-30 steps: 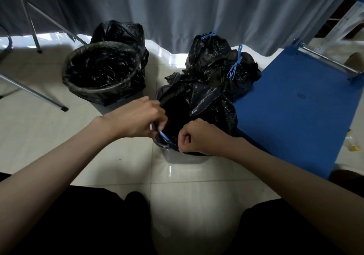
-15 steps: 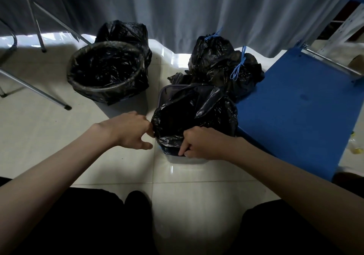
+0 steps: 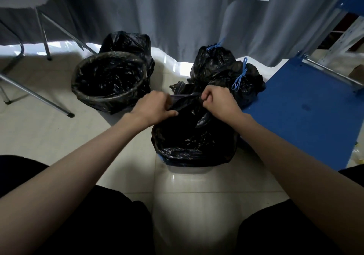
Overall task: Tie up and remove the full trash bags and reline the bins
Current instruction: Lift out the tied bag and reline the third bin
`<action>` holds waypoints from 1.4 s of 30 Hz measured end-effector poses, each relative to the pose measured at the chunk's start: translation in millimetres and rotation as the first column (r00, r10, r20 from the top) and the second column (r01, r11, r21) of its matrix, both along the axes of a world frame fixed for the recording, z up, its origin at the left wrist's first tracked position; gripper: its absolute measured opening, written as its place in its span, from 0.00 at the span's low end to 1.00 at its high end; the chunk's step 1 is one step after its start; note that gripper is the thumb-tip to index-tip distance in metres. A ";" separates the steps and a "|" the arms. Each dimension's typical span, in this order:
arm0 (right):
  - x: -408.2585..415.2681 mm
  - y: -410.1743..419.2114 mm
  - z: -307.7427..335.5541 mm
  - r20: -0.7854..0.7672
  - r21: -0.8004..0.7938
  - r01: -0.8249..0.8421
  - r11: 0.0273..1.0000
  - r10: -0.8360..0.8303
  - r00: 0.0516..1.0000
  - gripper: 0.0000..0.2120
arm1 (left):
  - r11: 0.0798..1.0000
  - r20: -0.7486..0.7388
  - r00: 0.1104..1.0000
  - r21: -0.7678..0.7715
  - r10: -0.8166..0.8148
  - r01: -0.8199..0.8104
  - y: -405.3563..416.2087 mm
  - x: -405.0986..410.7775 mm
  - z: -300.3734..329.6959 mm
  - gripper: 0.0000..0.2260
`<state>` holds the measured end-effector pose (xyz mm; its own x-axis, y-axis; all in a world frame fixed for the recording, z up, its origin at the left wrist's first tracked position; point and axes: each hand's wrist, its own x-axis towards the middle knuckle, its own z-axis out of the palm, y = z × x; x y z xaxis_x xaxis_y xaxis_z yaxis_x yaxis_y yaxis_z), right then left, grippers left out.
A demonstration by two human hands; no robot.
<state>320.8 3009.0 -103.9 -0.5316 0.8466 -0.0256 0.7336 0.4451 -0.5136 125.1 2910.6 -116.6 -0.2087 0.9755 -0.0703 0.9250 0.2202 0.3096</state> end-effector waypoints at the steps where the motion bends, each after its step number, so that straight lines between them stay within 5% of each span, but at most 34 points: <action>1: -1.4 4.7 -3.3 -0.002 0.006 0.020 1.000 -0.020 1.000 0.07 | 0.999 0.059 0.998 0.000 0.038 -0.038 6.1 1.4 -1.9 0.16; 6: -6.8 15.4 -15.1 0.003 -0.006 -0.036 0.999 0.036 0.999 0.09 | 0.975 0.362 0.908 -0.009 0.212 -0.224 25.6 2.7 -4.0 0.11; 11: -1.7 17.8 -22.9 0.066 -0.029 -0.112 0.993 0.114 0.991 0.17 | 0.957 0.480 0.832 -0.063 0.277 -0.283 32.3 -0.6 -5.4 0.10; 17: -1.1 22.1 -24.6 0.135 -0.017 -0.127 0.992 0.128 0.983 0.25 | 0.956 0.422 0.862 -0.050 0.282 -0.288 37.2 -0.7 -4.1 0.12; 27: -18.2 25.8 -30.0 0.220 -0.056 -0.130 0.990 0.139 0.965 0.27 | 0.958 -0.055 0.961 0.113 0.269 -0.262 37.3 -2.4 -5.9 0.13; 33: -17.4 25.9 -40.7 0.193 -0.073 -0.151 0.986 0.162 0.968 0.25 | 0.914 0.066 0.915 -0.112 0.399 -0.391 37.8 -13.2 -19.6 0.12; 37: -13.1 28.5 -42.6 0.219 -0.106 -0.159 0.982 0.179 0.959 0.23 | 0.883 0.131 0.914 -0.343 0.384 -0.321 36.4 -30.1 -33.1 0.15; 42: 3.8 33.9 -45.0 0.142 -0.172 -0.063 0.983 0.088 0.986 0.16 | 0.920 0.192 0.914 -0.239 0.358 -0.310 33.6 -29.1 -16.0 0.14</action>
<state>324.7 3042.9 -149.0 -0.5737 0.7811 -0.2465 0.7746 0.4197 -0.4731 96.0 2944.2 -132.7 -0.4751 0.8114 -0.3404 0.6957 0.5833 0.4193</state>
